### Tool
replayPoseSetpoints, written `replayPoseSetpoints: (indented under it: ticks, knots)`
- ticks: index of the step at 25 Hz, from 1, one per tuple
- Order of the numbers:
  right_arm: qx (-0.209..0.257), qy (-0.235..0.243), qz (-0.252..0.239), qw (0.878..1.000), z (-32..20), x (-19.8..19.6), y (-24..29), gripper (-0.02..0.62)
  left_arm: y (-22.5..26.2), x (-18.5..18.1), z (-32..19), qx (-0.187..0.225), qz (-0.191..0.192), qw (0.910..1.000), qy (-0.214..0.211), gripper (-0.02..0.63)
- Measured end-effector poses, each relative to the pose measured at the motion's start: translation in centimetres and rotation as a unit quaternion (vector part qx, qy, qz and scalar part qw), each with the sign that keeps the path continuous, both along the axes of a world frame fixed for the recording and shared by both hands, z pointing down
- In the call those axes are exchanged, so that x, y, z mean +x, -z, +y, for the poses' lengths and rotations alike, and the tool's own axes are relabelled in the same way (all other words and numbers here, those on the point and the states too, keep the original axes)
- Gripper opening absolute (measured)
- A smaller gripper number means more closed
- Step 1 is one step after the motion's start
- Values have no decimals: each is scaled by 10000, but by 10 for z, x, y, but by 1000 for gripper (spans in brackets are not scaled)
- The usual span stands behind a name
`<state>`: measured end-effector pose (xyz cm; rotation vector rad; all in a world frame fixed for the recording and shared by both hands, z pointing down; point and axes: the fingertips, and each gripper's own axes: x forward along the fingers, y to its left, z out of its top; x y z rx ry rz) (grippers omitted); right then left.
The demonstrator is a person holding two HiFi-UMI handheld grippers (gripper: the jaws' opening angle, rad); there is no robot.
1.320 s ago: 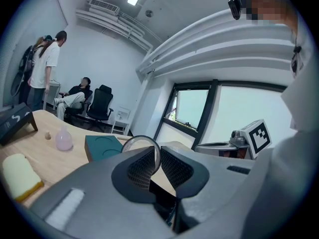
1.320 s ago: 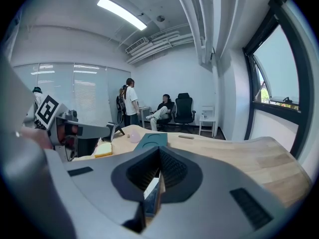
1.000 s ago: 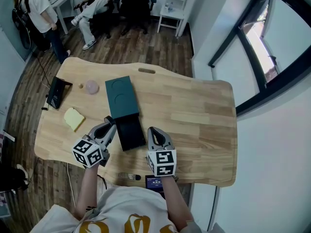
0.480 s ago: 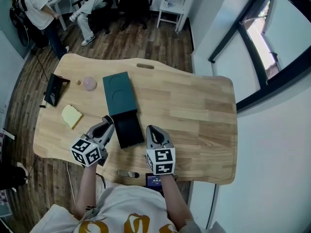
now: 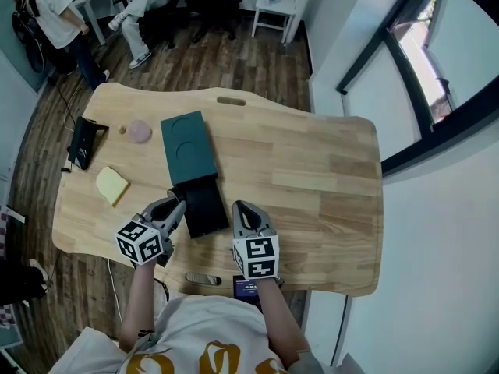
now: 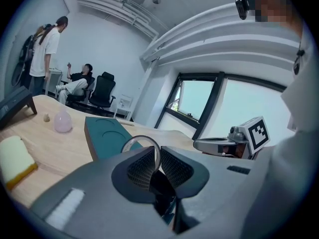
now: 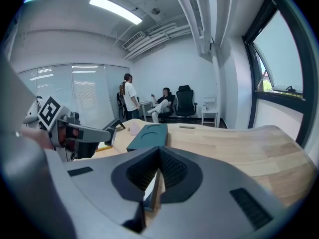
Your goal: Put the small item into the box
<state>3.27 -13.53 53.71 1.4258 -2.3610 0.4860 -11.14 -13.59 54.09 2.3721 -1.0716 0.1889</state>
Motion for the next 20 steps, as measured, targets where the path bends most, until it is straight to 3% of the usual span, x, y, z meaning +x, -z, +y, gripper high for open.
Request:
replayPoseSetpoints:
  ticks: [20]
  knots:
    - [-368,-84,34,9993,-17,11,-35,4,-51,19,-9,-580,-651,9951,-465,40]
